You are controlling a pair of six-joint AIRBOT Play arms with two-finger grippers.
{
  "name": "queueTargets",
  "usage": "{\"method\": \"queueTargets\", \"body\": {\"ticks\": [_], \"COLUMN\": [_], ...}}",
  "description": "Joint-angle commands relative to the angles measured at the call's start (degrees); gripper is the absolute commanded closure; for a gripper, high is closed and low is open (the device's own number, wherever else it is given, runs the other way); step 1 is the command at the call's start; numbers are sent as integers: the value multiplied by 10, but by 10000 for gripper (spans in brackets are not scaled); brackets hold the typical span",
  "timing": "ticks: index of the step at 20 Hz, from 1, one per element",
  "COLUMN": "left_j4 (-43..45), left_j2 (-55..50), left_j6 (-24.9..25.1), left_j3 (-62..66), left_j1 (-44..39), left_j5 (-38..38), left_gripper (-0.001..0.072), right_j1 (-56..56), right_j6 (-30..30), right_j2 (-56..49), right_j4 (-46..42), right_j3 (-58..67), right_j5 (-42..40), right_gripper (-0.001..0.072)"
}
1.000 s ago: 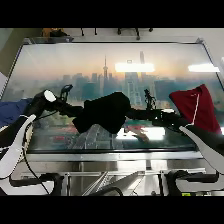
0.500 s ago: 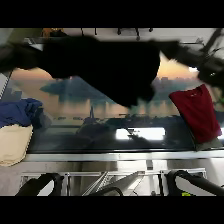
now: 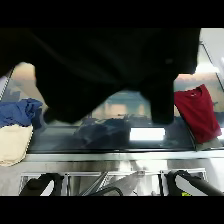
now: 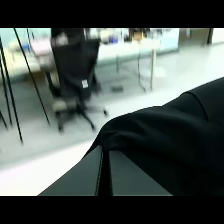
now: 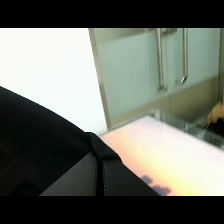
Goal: Fold the shirts.
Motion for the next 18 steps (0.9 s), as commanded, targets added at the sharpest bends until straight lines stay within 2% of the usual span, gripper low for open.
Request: {"method": "queueTargets", "body": {"ticks": [1, 4, 7, 9, 12, 13, 14, 15, 16, 18], "left_j4": [2, 3, 3, 2, 3, 3, 3, 3, 4, 6], "left_j2": [-3, -77, -190, -279, -410, -441, -467, -484, -498, -515], "left_j6": [-6, -5, 5, 5, 4, 3, -2, -2, -2, -5], "left_j3": [-131, -227, -285, -295, -243, -216, -184, -155, -123, -74], "left_j1": [0, -1, -1, -1, 0, 0, 1, 2, 3, 9], "left_j5": [4, 31, 121, 172, 174, 165, 148, 125, 99, 56], "left_gripper": [700, 699, 699, 700, 696, 693, 686, 417, -4, 19], "right_j1": [9, 76, 138, 154, 144, 135, 123, 107, 89, 47], "right_j6": [45, 48, 48, 48, 48, 48, 46, 46, 50, 93], "right_j2": [-76, -186, -316, -401, -485, -496, -498, -495, -488, -470], "right_j4": [-19, -39, -106, -135, -133, -133, -133, -133, -133, -141], "right_j3": [5, -21, -29, -29, -29, -29, -29, -28, -28, -28], "right_j5": [48, 49, 45, 29, -19, -39, -50, -45, -20, 71], "right_gripper": [694, 694, 694, 694, 694, 642, 417, 224, 211, 213]}}
